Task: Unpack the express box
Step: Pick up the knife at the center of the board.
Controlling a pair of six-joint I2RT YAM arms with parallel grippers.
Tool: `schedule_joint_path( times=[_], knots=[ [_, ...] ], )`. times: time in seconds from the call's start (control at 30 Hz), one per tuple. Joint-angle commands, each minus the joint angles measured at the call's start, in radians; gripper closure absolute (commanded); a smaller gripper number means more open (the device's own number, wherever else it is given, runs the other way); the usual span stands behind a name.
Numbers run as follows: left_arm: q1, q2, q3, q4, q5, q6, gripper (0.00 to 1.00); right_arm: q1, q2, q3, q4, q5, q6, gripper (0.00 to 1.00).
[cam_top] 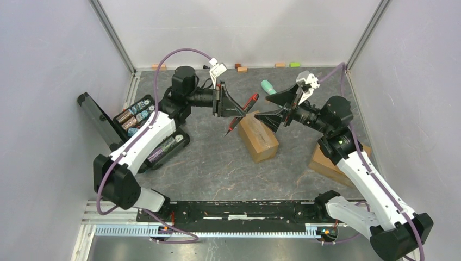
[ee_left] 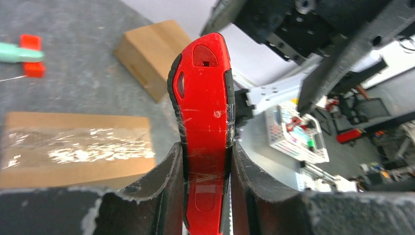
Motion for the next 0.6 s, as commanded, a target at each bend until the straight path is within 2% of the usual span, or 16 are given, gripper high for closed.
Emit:
schedule_joint_path(
  times=[0.0, 0.1, 0.2, 0.4, 0.5, 0.57],
  knots=[
    [-0.014, -0.106, -0.045, 0.349, 0.153, -0.295, 0.98, -0.012, -0.051, 0.075, 0.098, -0.149, -0.094, 0.02],
    [-0.042, -0.137, -0.076, 0.468, 0.182, -0.431, 0.97, -0.016, -0.093, 0.077, 0.089, -0.199, -0.212, 0.02],
    [-0.063, -0.170, -0.086, 0.470, 0.199, -0.464, 0.97, -0.023, -0.084, 0.117, 0.058, -0.303, -0.305, 0.02],
    [-0.110, -0.232, -0.118, 0.470, 0.213, -0.492, 0.98, -0.026, -0.004, 0.211, 0.090, -0.626, -0.391, 0.02],
    [-0.147, -0.236, -0.118, 0.469, 0.216, -0.501, 0.97, -0.025, 0.040, 0.260, 0.113, -0.732, -0.383, 0.02],
    [-0.161, -0.236, -0.118, 0.468, 0.215, -0.501, 0.98, -0.025, 0.054, 0.248, 0.227, -0.761, -0.274, 0.02]
  ],
)
